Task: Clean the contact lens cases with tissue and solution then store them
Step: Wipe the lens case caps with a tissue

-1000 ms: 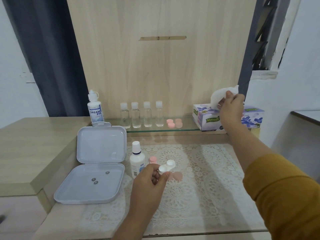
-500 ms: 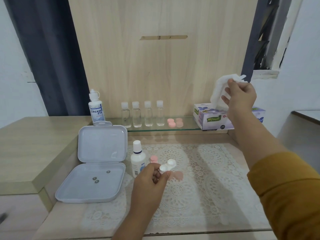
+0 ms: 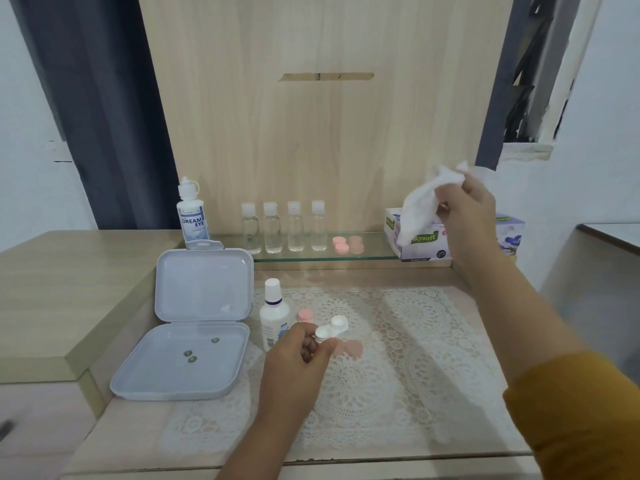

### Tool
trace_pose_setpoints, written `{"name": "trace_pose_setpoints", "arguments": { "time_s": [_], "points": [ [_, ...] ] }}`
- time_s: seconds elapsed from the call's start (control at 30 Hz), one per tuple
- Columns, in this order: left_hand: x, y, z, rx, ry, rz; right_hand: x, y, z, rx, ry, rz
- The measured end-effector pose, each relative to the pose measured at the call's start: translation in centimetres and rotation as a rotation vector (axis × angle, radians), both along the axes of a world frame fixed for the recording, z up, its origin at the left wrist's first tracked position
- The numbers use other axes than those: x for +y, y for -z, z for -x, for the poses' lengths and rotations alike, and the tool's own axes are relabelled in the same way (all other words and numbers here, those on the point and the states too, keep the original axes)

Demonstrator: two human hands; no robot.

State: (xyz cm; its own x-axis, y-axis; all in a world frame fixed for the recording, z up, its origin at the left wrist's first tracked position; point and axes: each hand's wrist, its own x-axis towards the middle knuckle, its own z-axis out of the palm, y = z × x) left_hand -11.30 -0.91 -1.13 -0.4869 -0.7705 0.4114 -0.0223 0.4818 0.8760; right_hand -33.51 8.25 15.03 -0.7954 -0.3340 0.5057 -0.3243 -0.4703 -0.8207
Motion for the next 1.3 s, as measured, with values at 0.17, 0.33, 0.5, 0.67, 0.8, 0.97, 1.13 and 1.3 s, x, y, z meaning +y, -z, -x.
{"name": "trace_pose_setpoints", "arguments": {
  "time_s": [0.17,0.33,0.5,0.67,0.8,0.97,1.13,1.3],
  "points": [
    [0.0,-0.2,-0.1,0.002,0.022,0.000,1.1,4.5,-4.5,-0.143,-0.001,-0.073],
    [0.0,-0.4,-0.3,0.036,0.080,-0.015,1.0,9.1,-8.2,-0.049,0.131,-0.223],
    [0.2,-0.4,-0.5,0.055,0.187,-0.026,0.6,12.7,-11.8,0.068,-0.020,-0.405],
    [-0.2,-0.4,-0.6,0.092,0.190,-0.119,1.4,14.2,-12.6,0.334,-0.188,-0.604],
    [-0.1,-0.5,-0.8,0.071,0.265,-0.128,2.4,14.5,-11.8,0.524,-0.031,-0.653],
    [-0.2,-0.6,-0.7,0.079,0.294,-0.200,2.5,15.2,-11.8,0.651,0.125,-0.590],
    [-0.3,-0.6,-0.8,0.080,0.315,-0.182,2.6,14.7,-12.1,0.763,0.256,-0.603],
    [-0.4,-0.5,-0.7,0.089,0.331,-0.188,3.0,14.0,-12.1,0.791,0.230,-0.745]
  ]
}}
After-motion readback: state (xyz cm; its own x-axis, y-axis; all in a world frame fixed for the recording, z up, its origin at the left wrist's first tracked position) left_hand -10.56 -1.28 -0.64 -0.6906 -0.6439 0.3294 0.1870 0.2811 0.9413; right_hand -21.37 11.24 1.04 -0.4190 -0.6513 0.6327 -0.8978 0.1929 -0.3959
